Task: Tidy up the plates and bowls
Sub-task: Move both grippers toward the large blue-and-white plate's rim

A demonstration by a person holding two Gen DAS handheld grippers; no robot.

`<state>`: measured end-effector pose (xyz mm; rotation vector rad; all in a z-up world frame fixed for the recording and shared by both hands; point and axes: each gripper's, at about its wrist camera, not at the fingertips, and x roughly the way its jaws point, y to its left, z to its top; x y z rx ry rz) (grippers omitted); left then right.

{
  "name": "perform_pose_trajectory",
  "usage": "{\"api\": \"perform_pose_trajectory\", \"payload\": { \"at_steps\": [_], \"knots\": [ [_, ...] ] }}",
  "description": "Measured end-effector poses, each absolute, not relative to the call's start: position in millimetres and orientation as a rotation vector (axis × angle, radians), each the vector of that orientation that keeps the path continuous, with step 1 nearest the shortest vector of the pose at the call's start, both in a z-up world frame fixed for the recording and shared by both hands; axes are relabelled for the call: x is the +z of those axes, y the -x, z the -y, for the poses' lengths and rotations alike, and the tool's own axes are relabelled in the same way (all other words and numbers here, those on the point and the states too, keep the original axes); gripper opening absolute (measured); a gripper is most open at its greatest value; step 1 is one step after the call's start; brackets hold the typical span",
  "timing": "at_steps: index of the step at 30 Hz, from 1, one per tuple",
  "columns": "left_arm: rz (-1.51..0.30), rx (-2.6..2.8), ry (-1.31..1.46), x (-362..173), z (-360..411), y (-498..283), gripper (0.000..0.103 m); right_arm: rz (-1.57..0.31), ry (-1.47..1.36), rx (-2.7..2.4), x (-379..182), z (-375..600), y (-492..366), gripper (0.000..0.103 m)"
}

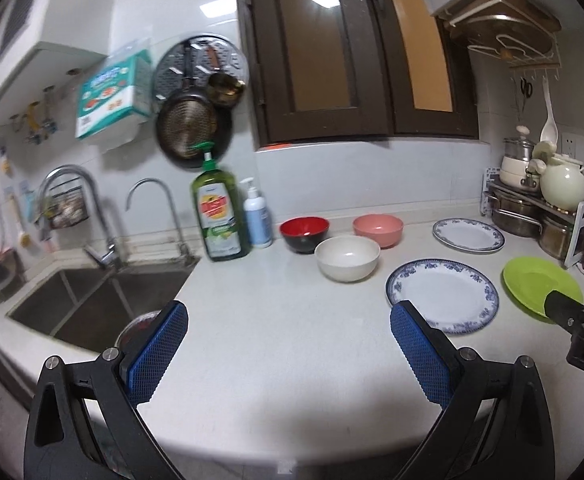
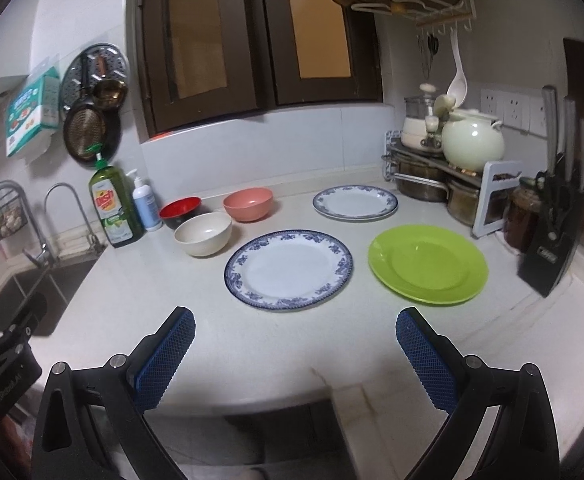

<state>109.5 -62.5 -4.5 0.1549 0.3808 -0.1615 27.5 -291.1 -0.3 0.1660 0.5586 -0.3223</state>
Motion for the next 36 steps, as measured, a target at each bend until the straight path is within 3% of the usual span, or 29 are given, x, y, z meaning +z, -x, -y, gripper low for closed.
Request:
{"api": "perform_pose_trajectory", "payload": {
  "at_steps": [17, 26, 28, 36],
  "knots": [
    [-0.503, -0.420, -0.204, -29.5, 114.1, -264.9, 0.102, -0.652, -0.213, -0.506, -26.1, 302.5, -163.5, 0.102],
    [-0.616, -0.498, -0.260, -60.7, 170.7, -297.6, 0.093, -0.731, -0.230, -0.531, -46.5, 347.6, -196.7, 0.098],
    [-0.646, -0.501, -0.279, -70.4, 182.4, -305.3, 0.087, -0.748, -0.239, -0.523, -53.2, 356.2, -201.5, 0.097],
    [-0.744, -0.510, -0.316, -108.2, 217.9, -328.4, 0.079, -0.862, -0.266, -0.492, -94.5, 395.2, -226.4, 0.084]
  ]
}}
